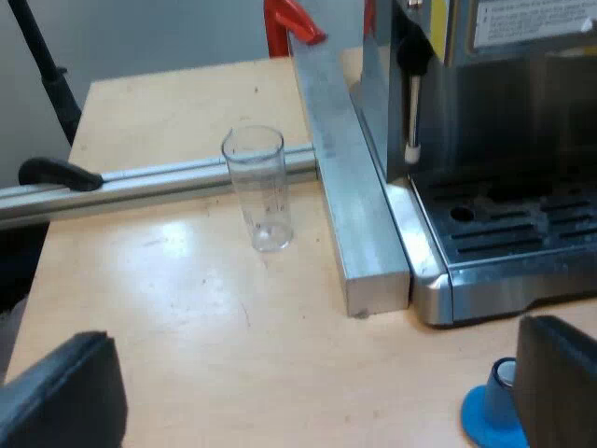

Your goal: Grind coffee beans and then tamp

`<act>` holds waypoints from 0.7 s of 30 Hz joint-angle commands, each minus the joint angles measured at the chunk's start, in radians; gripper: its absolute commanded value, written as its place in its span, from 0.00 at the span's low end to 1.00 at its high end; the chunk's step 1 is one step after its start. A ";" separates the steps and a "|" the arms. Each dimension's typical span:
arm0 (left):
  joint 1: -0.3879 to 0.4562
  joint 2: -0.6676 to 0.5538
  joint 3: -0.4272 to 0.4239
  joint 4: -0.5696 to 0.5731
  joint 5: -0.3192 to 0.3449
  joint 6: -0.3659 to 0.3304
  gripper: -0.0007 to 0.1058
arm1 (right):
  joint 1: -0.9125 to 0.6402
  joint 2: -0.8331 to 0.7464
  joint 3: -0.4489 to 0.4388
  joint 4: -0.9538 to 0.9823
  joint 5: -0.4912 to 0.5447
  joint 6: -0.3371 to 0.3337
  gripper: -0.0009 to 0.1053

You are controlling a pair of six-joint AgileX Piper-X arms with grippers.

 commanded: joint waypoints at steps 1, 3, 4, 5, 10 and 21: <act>0.002 -0.109 0.019 -0.002 -0.018 0.015 0.80 | -0.002 -0.043 0.005 0.013 0.003 -0.010 0.69; 0.002 -0.143 0.030 -0.002 -0.018 0.015 0.80 | -0.002 -0.043 0.014 0.013 0.012 -0.010 0.69; 0.002 -0.145 0.030 0.021 -0.018 0.015 0.80 | -0.002 -0.043 0.017 0.015 0.014 -0.010 0.69; 0.002 -0.142 0.027 0.036 -0.018 0.015 0.80 | -0.002 -0.043 0.017 0.016 0.014 -0.010 0.69; 0.007 -0.140 0.040 0.019 -0.040 0.011 0.80 | -0.002 -0.043 0.023 -0.001 0.017 -0.021 0.69; 0.007 -0.138 0.120 -0.193 -0.111 0.006 0.80 | -0.002 -0.043 0.134 -0.176 0.017 -0.022 0.69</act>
